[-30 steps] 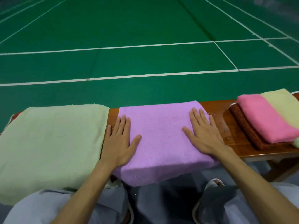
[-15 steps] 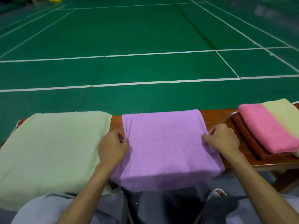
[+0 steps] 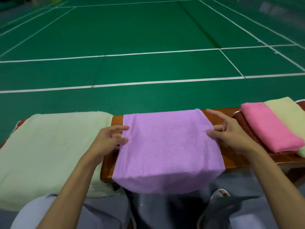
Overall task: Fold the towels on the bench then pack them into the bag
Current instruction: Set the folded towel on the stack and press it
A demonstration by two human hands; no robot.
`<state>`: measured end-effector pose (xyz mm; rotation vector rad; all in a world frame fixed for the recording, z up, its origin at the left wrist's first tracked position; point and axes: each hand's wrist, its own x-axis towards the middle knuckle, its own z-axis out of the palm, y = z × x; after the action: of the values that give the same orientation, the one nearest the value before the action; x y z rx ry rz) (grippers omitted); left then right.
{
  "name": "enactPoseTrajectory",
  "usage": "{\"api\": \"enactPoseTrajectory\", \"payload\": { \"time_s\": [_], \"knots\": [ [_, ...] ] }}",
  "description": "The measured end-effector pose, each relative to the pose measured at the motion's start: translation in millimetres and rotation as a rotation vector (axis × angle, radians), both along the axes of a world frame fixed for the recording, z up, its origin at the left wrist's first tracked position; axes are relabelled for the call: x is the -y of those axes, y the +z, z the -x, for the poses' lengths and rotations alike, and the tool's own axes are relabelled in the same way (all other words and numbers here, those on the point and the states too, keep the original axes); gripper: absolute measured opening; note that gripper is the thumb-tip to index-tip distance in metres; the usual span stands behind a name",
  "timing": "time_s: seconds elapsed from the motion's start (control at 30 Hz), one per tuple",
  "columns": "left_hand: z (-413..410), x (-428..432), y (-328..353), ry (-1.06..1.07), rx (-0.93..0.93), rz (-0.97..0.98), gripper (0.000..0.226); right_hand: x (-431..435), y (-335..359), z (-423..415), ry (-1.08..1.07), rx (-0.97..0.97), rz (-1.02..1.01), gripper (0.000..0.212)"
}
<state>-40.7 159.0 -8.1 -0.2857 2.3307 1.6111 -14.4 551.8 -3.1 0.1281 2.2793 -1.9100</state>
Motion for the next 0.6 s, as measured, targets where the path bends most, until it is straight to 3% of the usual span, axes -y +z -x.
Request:
{"api": "enactPoseTrajectory", "payload": {
  "time_s": [0.23,0.5,0.6],
  "knots": [
    [-4,19,16,-0.026,-0.141,0.203,0.027,-22,17,-10,0.039,-0.02,-0.158,0.034],
    [-10,22,36,0.068,-0.482,0.456,0.018,-22,38,-15,-0.078,-0.276,-0.435,0.025],
    [-10,20,45,0.093,-0.544,0.649,0.011,-23,45,-12,-0.114,-0.367,-0.55,0.014]
  ]
}}
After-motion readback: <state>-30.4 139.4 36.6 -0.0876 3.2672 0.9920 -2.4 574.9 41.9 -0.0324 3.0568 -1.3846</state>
